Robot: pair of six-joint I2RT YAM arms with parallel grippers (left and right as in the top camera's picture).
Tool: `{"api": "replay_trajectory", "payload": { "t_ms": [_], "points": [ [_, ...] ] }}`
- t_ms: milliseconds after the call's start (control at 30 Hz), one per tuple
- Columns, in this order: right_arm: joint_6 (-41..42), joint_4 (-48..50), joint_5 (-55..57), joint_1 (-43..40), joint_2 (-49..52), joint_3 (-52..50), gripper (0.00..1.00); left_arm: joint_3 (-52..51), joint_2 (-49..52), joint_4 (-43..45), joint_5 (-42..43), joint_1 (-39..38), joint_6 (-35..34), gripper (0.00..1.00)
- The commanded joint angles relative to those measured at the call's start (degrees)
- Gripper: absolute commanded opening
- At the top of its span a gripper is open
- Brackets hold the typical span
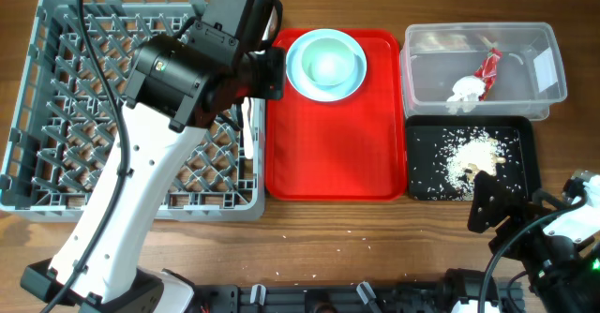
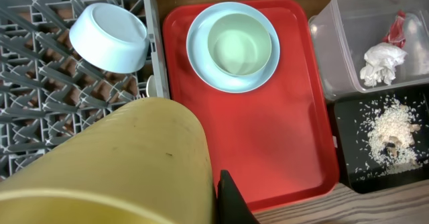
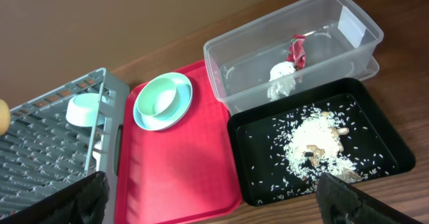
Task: Sort waste into correct bins and load items into the dishwasher rack
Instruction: 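Carry the yellow cup into the rack and release it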
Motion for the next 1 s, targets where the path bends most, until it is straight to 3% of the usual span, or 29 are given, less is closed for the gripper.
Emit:
{"api": "replay_trajectory", "payload": {
  "t_ms": [0, 300, 533, 967],
  "points": [
    [0.4, 0.3, -0.5, -0.1, -0.1, 0.1, 1.00, -0.3, 0.5, 0.4, -0.8, 0.3, -0.3, 0.04],
    [0.5, 0.3, -0.5, -0.1, -0.1, 0.1, 1.00, -0.3, 0.6, 0.3, -0.5, 0.5, -0.4, 0.04],
    [0.5, 0.3, -0.5, -0.1, -0.1, 0.1, 1.00, -0.3, 1.0, 0.3, 14.7, 8.7, -1.3, 0.04],
    [0.5, 0.3, -0.5, -0.1, -0.1, 0.1, 1.00, -0.3, 4.7, -0.9, 17.1, 9.6, -1.1, 0.04]
  ]
}}
